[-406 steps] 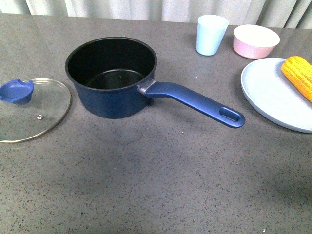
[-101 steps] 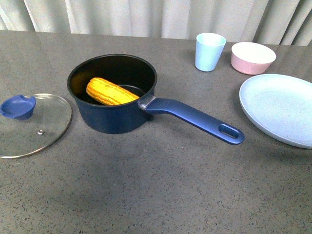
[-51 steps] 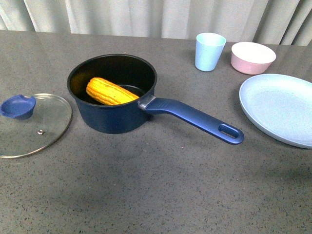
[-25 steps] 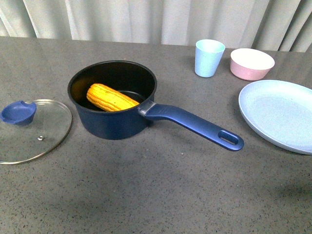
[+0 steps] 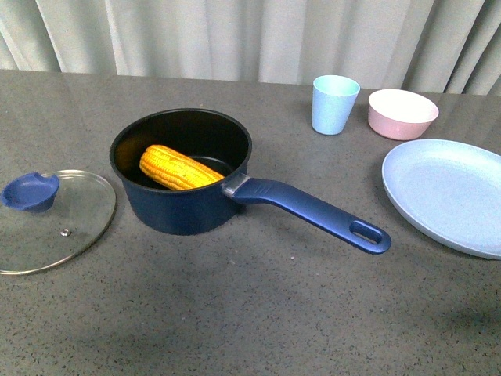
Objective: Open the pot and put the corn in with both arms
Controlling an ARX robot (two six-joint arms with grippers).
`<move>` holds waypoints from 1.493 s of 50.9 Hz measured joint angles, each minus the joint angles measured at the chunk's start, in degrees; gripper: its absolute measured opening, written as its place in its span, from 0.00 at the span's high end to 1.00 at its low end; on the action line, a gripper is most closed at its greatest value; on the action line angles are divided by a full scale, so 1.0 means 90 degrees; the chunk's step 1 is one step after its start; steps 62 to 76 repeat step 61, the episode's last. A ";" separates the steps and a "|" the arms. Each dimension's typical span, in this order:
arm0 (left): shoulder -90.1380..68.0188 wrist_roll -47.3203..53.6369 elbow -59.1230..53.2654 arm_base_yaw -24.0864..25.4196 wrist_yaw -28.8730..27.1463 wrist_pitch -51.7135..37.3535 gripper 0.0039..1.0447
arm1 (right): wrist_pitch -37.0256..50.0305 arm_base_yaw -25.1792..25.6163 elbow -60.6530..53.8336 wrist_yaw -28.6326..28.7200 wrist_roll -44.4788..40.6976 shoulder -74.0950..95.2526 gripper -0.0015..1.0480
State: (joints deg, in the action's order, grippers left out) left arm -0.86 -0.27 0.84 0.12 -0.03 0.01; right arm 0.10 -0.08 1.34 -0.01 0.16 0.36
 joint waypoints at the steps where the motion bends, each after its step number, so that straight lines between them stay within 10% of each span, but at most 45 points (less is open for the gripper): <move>1: 0.0000 0.0000 0.0000 0.0000 0.0000 0.0000 0.08 | 0.0000 0.0000 0.0000 0.0000 0.0000 0.0000 0.98; 33: 0.0000 0.0000 0.0000 0.0000 0.0000 0.0000 0.08 | 0.0000 0.0000 0.0000 0.0002 0.0000 0.0000 0.07; 76: 0.0000 0.0000 0.0000 0.0000 0.0000 0.0000 0.08 | 0.0000 0.0000 0.0000 0.0000 0.0000 0.0000 0.09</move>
